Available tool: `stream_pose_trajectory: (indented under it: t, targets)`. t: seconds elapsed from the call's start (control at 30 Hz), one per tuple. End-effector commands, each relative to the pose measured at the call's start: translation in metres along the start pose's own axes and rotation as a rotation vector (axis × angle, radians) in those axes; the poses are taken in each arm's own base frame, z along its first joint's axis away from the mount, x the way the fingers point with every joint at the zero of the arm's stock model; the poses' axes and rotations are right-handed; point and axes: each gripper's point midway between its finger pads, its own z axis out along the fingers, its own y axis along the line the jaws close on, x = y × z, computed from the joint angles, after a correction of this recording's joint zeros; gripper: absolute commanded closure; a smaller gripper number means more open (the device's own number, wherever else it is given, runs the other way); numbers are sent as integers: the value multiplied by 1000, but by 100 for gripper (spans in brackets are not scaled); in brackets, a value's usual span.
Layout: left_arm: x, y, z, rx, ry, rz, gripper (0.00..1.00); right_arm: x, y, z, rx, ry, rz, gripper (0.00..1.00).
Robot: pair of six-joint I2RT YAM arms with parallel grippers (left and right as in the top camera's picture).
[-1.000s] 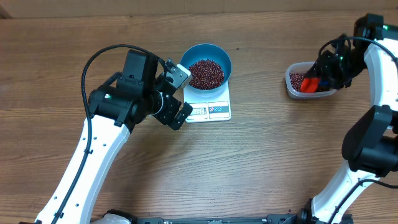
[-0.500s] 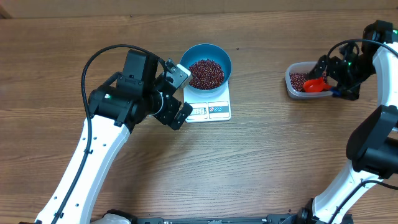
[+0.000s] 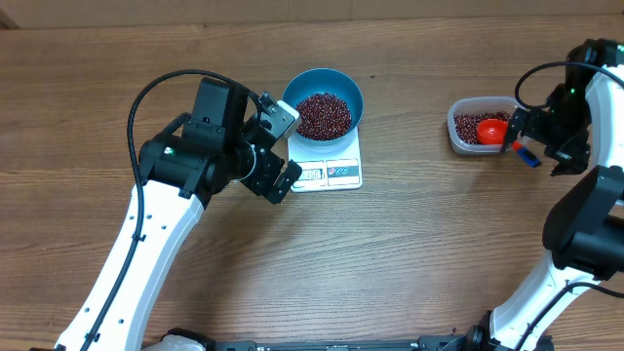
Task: Scoop item into bowl and weigh 150g on scale
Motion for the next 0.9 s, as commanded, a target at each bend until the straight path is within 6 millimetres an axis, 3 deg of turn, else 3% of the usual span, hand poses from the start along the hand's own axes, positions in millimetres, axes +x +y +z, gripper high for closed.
stream_pose_trajectory:
  t: [0.0,0.1,0.2,0.3,0.4,0.6,0.87]
  targets:
    - [-9,-1,-8,6,-38,-2,1,-11,0,-43,11,-139,13,0]
    - [-9,-1,-8,6,-38,-2,0,-1,19,-93,-72,-260,-34,0]
    - [-9,-1,-8,6,-38,-2,0,22,47,-142,-173,-386,-139,0]
    - [-9,-1,-8,6,-38,-2,0,56,74,-185,-254,-503,-246,0]
    - [-9,-1,-8,6,-38,-2,0,94,94,-214,-318,-587,-310,0]
    - [-9,-1,-8,6,-38,-2,0,146,109,-243,-372,-686,-431,0]
    - [-9,-1,-8,6,-38,-2,0,155,108,-247,-379,-697,-442,0]
